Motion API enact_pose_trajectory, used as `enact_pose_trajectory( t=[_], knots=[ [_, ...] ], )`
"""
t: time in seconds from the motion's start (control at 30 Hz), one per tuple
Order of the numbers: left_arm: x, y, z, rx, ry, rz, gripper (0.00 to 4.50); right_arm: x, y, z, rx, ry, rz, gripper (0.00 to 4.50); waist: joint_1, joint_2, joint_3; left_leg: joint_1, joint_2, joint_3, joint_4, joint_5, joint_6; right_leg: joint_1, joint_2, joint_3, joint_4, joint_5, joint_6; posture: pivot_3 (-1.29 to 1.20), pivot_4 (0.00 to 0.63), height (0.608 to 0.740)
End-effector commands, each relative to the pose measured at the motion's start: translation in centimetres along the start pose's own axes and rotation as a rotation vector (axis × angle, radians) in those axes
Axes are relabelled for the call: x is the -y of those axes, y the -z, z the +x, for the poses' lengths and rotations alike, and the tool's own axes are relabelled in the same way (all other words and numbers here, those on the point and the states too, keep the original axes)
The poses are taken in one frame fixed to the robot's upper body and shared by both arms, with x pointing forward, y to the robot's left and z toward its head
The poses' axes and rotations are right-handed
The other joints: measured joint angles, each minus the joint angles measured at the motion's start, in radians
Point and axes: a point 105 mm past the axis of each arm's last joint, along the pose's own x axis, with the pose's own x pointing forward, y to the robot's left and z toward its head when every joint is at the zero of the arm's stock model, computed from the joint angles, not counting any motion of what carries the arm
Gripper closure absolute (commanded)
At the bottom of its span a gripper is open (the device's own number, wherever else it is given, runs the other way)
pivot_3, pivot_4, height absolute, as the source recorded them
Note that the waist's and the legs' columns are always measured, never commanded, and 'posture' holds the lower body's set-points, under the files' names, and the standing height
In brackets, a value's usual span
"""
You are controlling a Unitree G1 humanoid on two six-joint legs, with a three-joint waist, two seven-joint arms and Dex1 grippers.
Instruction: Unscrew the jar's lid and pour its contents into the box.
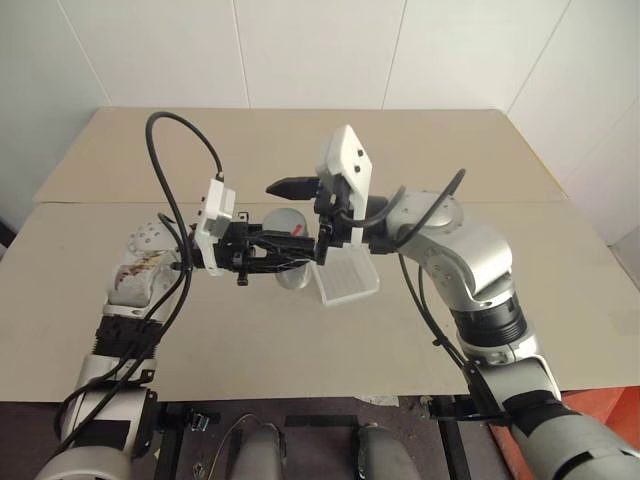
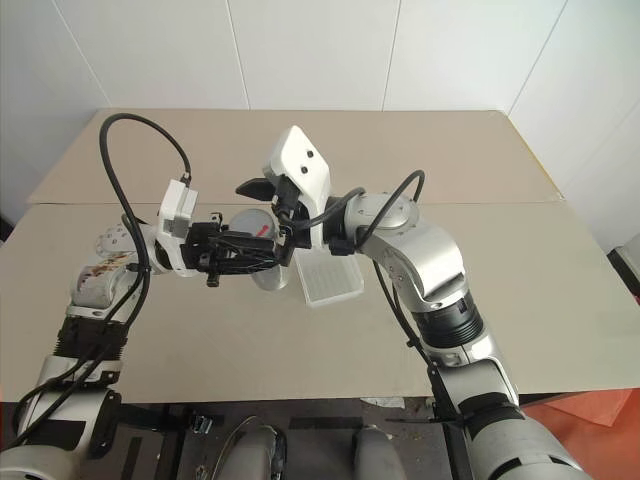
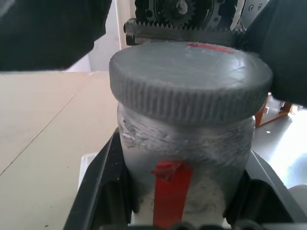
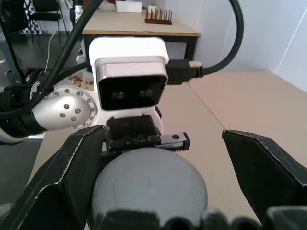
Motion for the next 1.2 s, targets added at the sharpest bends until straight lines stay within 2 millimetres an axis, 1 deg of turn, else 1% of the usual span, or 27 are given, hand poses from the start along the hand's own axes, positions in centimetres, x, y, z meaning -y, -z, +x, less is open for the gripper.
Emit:
enact_pose_trajectory(
  t=[0.03,0.23,0.63,0.83,0.93,1.03,1.13,1.2],
  knots=[
    [0.3,-1.3,0.0,0.014,0.019,0.048,2.57,-0.2,-1.4,0.1,0.041,-0.014,-0.053,0.03,0.0,0.0,0.0,0.0,0.0,0.0,0.0,0.0,0.0,0.0,0.0,0.0,0.0,0.0,0.0,0.0,0.15,0.74],
    [0.6,-1.5,-0.3,0.015,0.024,0.048,2.57,0.4,-1.3,-0.5,0.042,-0.001,-0.051,0.03,-0.001,0.0,0.0,0.0,0.0,0.0,0.0,0.0,0.0,0.0,0.0,0.0,0.0,0.0,0.0,0.0,0.15,0.74],
    [1.9,-1.8,-2.1,-0.025,0.019,0.042,2.57,2.9,0.2,-3.8,-0.029,0.071,-0.065,0.03,-0.001,0.0,0.0,0.0,0.0,0.0,0.0,0.0,0.0,0.0,0.0,0.0,0.0,0.0,0.0,0.0,0.15,0.74],
    [2.1,-1.9,-2.8,-0.038,-0.007,0.041,2.57,3.2,0.3,-5.1,-0.033,0.09,-0.066,0.03,0.002,0.0,0.0,0.0,0.0,0.0,0.0,0.0,0.0,0.0,0.0,0.0,0.0,0.0,0.0,0.0,0.15,0.74],
    [1.8,-2.1,-2.8,-0.036,-0.021,0.047,2.57,3.2,0.3,-5.4,-0.036,0.091,-0.07,0.03,-0.002,0.0,0.0,0.0,0.0,0.0,0.0,0.0,0.0,0.0,0.0,0.0,0.0,0.0,0.0,0.0,0.15,0.74],
    [1.4,-2.2,-2.8,-0.027,-0.035,0.045,2.57,2.9,-0.1,-5.7,-0.032,0.083,-0.079,0.03,-0.001,0.0,0.0,0.0,0.0,0.0,0.0,0.0,0.0,0.0,0.0,0.0,0.0,0.0,0.0,0.0,0.15,0.74],
    [0.8,-1.6,-2.5,-0.028,-0.05,0.04,2.57,2.3,-1.6,-5.6,0.019,0.058,-0.078,0.03,0.001,0.0,0.0,0.0,0.0,0.0,0.0,0.0,0.0,0.0,0.0,0.0,0.0,0.0,0.0,0.0,0.15,0.74],
    [0.5,-1.3,-2.1,-0.026,-0.054,0.035,2.57,1.9,-2.1,-5.4,0.035,0.048,-0.085,0.03,0.001,0.0,0.0,0.0,0.0,0.0,0.0,0.0,0.0,0.0,0.0,0.0,0.0,0.0,0.0,0.0,0.15,0.74]
  ],
)
